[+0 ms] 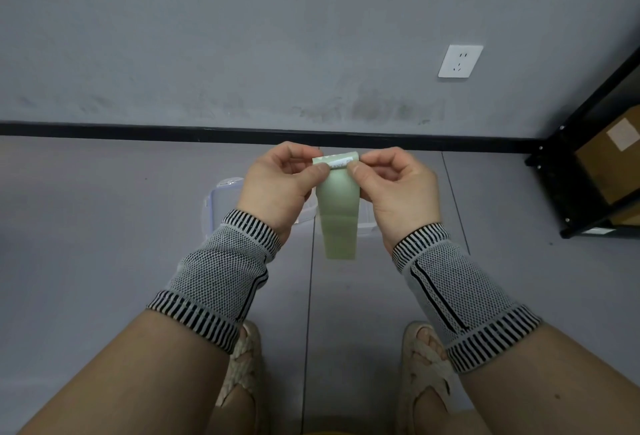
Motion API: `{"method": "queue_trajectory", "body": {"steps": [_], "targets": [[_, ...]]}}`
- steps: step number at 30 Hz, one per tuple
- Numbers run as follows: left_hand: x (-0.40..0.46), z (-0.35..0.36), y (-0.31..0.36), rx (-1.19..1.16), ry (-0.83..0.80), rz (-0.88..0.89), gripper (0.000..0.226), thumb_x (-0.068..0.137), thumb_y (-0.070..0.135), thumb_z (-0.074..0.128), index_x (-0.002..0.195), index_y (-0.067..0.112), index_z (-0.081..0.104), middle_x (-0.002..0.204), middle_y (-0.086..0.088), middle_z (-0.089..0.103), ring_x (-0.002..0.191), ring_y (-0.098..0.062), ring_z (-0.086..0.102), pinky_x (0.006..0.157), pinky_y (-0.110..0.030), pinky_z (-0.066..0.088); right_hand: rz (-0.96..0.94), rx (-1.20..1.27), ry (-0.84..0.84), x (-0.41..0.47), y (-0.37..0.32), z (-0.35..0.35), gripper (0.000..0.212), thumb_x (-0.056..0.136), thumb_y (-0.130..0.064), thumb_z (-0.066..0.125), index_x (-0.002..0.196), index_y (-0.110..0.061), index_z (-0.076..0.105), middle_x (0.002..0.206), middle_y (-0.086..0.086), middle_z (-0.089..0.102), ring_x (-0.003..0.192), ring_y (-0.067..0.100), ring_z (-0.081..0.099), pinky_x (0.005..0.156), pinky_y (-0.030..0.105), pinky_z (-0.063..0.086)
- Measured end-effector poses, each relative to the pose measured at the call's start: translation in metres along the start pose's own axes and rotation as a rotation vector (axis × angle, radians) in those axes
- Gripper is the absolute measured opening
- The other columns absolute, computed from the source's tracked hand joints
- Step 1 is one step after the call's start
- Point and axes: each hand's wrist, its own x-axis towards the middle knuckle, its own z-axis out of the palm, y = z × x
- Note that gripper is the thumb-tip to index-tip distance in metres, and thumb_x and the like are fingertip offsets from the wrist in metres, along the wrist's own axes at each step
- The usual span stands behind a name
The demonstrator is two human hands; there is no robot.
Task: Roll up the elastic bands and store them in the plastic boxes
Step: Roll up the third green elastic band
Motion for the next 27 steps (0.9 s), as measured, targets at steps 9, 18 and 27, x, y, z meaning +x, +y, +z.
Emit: {"method": "queue_trajectory", "body": {"steps": [9, 18, 27], "targets": [[-0.0024, 0.0002, 0.0043, -0.029, -0.046, -0.085, 0.009, 0.085, 0.002, 0.062, 0.091, 0.008, 0.066, 0.078, -0.007, 0.062, 0.066, -0.014, 0.052, 0.063, -0.024, 0.043, -0.028, -0.001, -0.021, 0.0022, 0.0007, -0.0015, 0.020, 0.079, -0.008, 0.074, 0.066, -0.017, 0.063, 0.071, 0.008, 0.069, 0.070, 0.025, 0.067, 0.074, 0.048, 0.058], [-0.0041, -0.0048, 0.0076, 0.076, -0.095, -0.059, 0.018, 0.084, -0.004, 0.061, 0.083, 0.014, 0.062, 0.073, -0.003, 0.067, 0.061, -0.012, 0.055, 0.056, -0.020, 0.044, 0.026, 0.058, -0.111, 0.0033, 0.0013, -0.0027, 0.020, 0.082, -0.002, 0.070, 0.090, -0.019, 0.062, 0.080, 0.009, 0.071, 0.077, 0.023, 0.069, 0.078, 0.042, 0.058], [-0.0061, -0.0006, 0.0067, 0.032, -0.098, -0.083, 0.021, 0.081, -0.011, 0.059, 0.089, 0.007, 0.063, 0.085, -0.011, 0.068, 0.071, -0.017, 0.069, 0.067, -0.030, 0.059, 0.007, -0.053, -0.151, 0.0051, 0.0015, -0.0055, 0.008, 0.082, -0.009, 0.072, 0.082, -0.016, 0.069, 0.084, 0.016, 0.072, 0.078, 0.027, 0.071, 0.074, 0.040, 0.059]]}}
